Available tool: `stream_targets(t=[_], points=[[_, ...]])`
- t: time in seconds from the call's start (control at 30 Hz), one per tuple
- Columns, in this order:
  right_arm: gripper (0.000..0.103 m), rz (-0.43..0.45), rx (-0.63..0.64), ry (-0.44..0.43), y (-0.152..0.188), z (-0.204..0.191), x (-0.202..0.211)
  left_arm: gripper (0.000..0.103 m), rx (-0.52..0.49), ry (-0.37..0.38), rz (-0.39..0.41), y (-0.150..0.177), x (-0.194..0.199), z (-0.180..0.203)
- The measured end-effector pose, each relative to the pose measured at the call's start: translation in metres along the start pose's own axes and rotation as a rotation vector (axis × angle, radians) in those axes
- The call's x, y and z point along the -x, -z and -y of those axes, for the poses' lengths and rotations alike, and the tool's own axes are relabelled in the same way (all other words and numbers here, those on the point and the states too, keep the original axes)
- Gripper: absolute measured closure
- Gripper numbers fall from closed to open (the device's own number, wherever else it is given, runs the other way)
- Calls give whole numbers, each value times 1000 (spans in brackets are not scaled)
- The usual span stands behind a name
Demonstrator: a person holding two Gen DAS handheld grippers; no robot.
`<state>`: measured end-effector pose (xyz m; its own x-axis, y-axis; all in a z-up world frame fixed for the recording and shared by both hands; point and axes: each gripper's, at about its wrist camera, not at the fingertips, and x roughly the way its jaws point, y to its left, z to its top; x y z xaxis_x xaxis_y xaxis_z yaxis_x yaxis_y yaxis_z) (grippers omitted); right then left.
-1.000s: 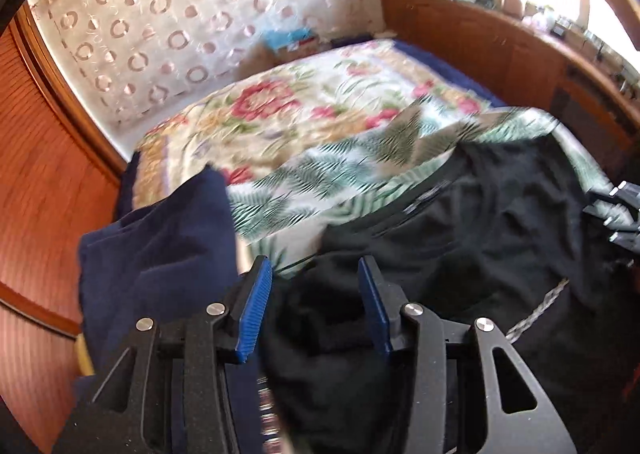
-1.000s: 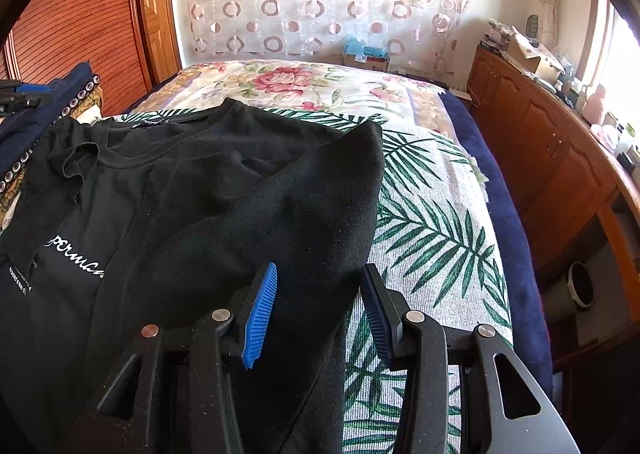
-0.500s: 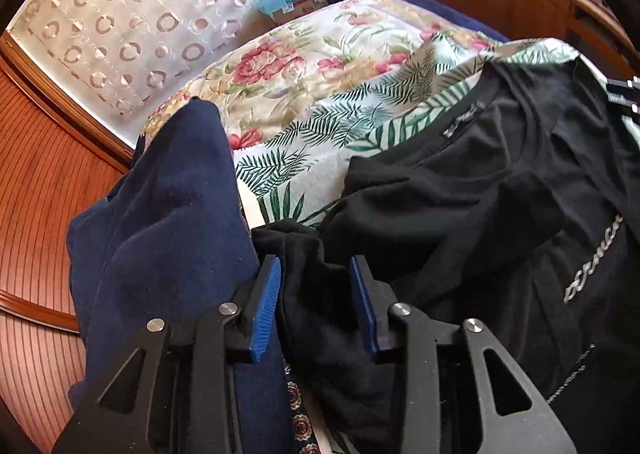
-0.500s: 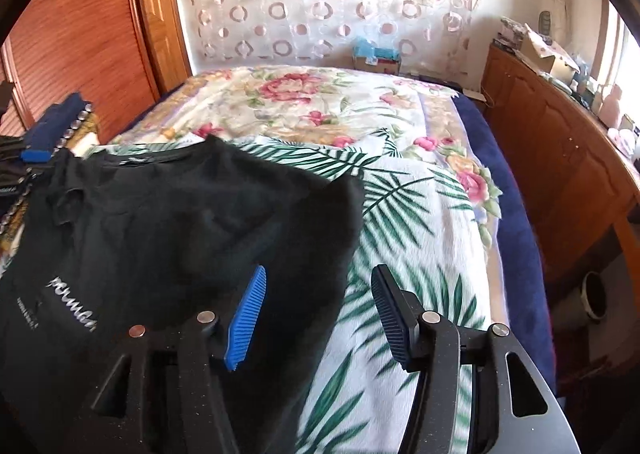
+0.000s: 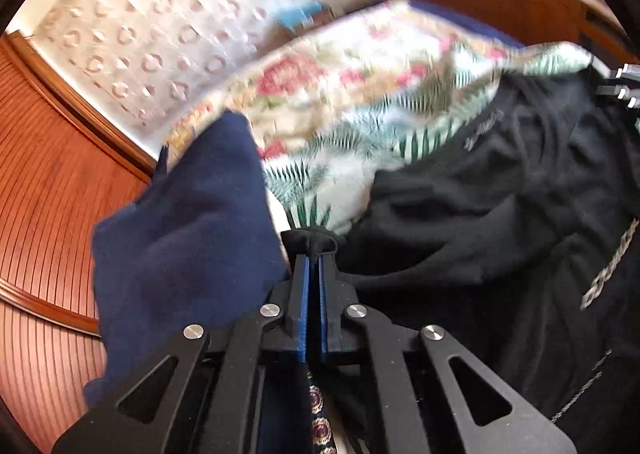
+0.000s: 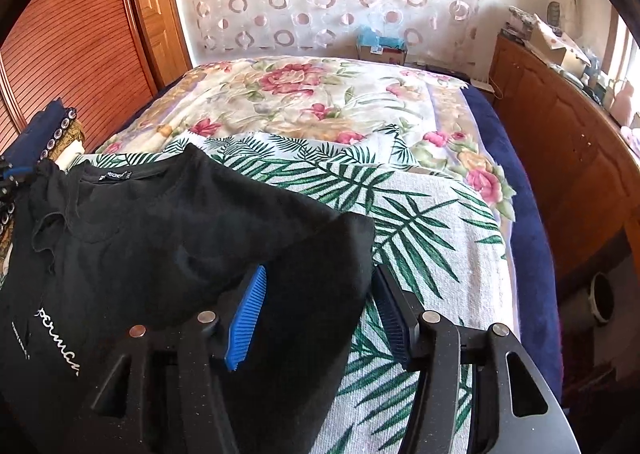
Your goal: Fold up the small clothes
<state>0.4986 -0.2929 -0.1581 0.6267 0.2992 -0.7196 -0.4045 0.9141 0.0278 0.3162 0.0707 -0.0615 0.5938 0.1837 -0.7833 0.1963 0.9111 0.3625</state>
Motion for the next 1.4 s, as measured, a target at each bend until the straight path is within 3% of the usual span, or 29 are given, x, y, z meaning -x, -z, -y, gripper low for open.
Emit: stream_targets(t=[0.03, 0.1, 0.13, 0.17, 0.43, 0.7, 1.03, 1.4], points=[[49, 1, 10, 0, 0, -2, -1, 98, 14, 10, 24, 1, 8, -2], [74, 9, 46, 7, 1, -8, -1, 98, 43, 23, 75, 4, 27, -5], [93, 12, 51, -2, 1, -9, -1, 98, 59, 36, 102, 6, 36, -6], [95, 14, 48, -16, 1, -10, 1, 98, 76, 48, 127, 8, 46, -8], [98, 220, 21, -113, 21, -27, 75, 98, 169, 149, 280, 47, 118, -6], [98, 343, 39, -170, 89, -44, 164, 98, 236, 183, 352, 116, 160, 9], [98, 307, 52, -177, 189, -40, 241, 98, 395, 205, 384, 217, 198, 5], [98, 256, 105, -109, 225, -49, 321, 98, 405, 193, 395, 255, 232, 6]])
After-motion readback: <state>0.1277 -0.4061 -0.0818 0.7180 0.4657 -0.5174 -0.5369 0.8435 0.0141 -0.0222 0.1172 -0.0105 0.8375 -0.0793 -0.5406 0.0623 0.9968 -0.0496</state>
